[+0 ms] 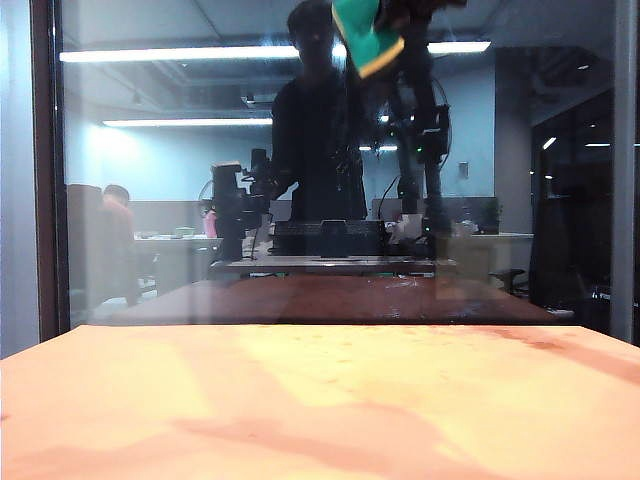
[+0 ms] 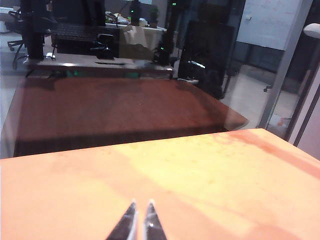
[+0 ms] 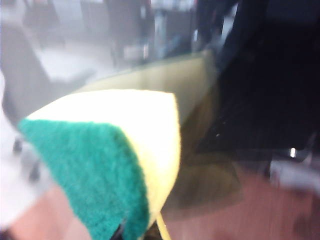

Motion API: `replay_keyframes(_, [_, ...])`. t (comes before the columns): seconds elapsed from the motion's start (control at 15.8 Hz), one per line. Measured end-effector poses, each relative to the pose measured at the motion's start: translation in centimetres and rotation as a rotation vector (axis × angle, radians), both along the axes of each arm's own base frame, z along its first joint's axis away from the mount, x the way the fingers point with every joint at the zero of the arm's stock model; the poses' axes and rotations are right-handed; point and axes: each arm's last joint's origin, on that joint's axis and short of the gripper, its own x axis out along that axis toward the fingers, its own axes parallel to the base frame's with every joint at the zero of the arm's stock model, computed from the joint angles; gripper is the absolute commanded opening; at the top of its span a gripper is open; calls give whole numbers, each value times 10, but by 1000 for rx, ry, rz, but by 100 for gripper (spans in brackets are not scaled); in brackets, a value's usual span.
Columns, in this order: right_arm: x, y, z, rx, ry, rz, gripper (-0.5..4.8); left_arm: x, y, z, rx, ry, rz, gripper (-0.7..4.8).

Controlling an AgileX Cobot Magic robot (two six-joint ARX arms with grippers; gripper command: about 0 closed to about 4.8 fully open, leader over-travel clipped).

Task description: Pick up the sponge from the table, wipe the water off the glass, and finally place the sponge back on the table.

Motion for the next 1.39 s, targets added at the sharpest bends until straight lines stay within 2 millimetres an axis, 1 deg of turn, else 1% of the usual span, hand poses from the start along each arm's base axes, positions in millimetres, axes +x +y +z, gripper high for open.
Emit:
replay_keyframes(0.13, [-5, -2, 10, 12, -38, 0, -9, 0, 0, 0, 0, 0, 0, 24])
replay_keyframes(0.25, [-8, -3, 13, 13, -40, 0, -9, 0, 0, 0, 0, 1, 0, 24])
replay_keyframes(0.32, [-12, -4, 16, 10, -29, -1, -9, 0, 0, 0, 0, 0, 0, 24])
replay_keyframes(0.44, [-25, -9, 31, 15, -48, -19, -9, 0, 0, 0, 0, 0, 0, 24])
replay_keyframes(0.51, [-37, -20, 46, 14, -85, -40, -9, 0, 0, 0, 0, 0, 0, 24])
replay_keyframes(0.57, [-42, -29, 51, -4, -79, -57, -9, 0, 0, 0, 0, 0, 0, 24])
replay_keyframes(0.76, [-40, -52, 44, -38, 17, -110, -9, 0, 0, 0, 0, 0, 0, 24])
replay_keyframes(0.82, [-42, -66, 45, -46, 43, -140, -9, 0, 0, 0, 0, 1, 0, 24])
replay_keyframes(0.89, [-48, -73, 51, -44, 35, -154, -9, 0, 0, 0, 0, 0, 0, 24])
replay_keyframes(1.08, [-74, -98, 79, -25, -29, -207, -9, 0, 0, 0, 0, 0, 0, 24])
replay_keyframes(1.14, [-86, -113, 81, -26, -15, -238, -9, 0, 0, 0, 0, 0, 0, 24])
replay_keyframes(1.33, [-104, -128, 66, -39, 53, -256, -9, 0, 0, 0, 0, 0, 0, 24])
replay_keyframes(1.39, [-114, -132, 61, -50, 50, -260, -9, 0, 0, 0, 0, 0, 0, 24])
